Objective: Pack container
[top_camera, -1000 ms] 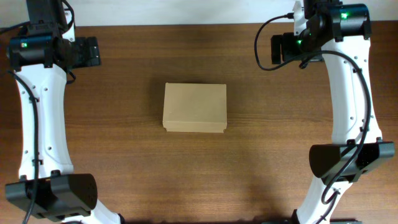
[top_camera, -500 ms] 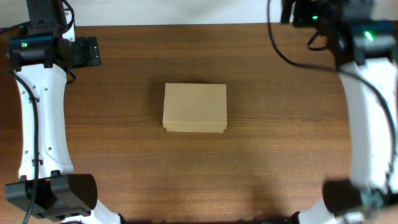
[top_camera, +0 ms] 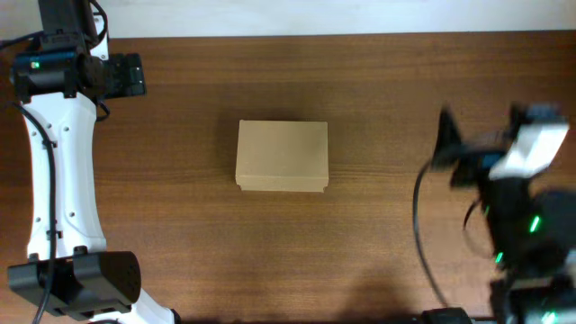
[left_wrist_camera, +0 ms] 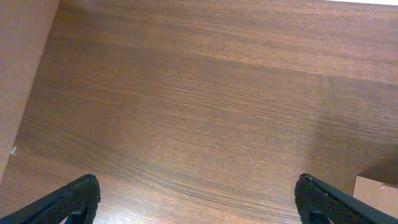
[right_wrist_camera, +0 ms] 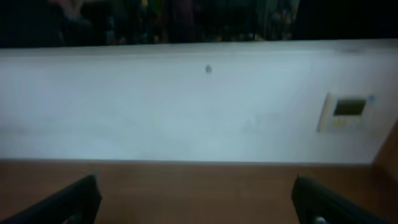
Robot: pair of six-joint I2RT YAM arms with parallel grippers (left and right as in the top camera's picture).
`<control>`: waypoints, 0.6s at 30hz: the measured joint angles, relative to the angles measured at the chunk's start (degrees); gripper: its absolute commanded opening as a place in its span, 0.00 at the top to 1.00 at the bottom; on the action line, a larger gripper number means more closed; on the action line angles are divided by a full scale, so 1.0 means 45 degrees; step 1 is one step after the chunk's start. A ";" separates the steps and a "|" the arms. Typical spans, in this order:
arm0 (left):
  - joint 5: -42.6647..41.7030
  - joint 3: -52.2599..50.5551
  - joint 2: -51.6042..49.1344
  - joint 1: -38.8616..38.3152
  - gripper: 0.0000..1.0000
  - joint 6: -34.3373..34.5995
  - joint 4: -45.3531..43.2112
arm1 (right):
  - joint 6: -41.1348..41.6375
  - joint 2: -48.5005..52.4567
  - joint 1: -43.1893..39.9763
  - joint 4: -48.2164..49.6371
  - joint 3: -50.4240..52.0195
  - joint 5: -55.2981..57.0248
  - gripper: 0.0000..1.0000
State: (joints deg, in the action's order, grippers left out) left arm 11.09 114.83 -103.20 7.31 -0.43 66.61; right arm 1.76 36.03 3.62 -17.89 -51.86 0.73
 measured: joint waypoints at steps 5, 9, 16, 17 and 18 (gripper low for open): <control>-0.0005 0.0000 0.0000 0.0000 0.01 0.0000 -0.0019 | -0.0005 -0.3852 -0.0058 0.0855 0.3818 0.0000 0.01; -0.0010 0.0000 0.0000 0.0000 0.00 -0.0005 -0.0010 | -0.0005 -0.6761 -0.0321 0.1044 0.6139 -0.0092 0.01; -0.0010 0.0000 0.0000 0.0000 0.00 0.0000 -0.0005 | -0.0005 -0.7771 -0.0792 0.1345 0.7577 -0.0180 0.01; -0.0015 0.0000 0.0000 0.0000 0.01 0.0000 -0.0010 | -0.0005 -0.7805 -0.0801 0.1404 0.7742 -0.0160 0.01; -0.0015 0.0000 0.0000 0.0000 0.00 0.0000 -0.0010 | 0.0000 -0.7810 -0.0801 0.1423 0.7834 -0.0131 0.01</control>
State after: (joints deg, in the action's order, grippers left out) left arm 11.03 114.83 -103.20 7.31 -0.43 66.57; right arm 1.76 0.89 0.01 -11.49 -16.60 0.14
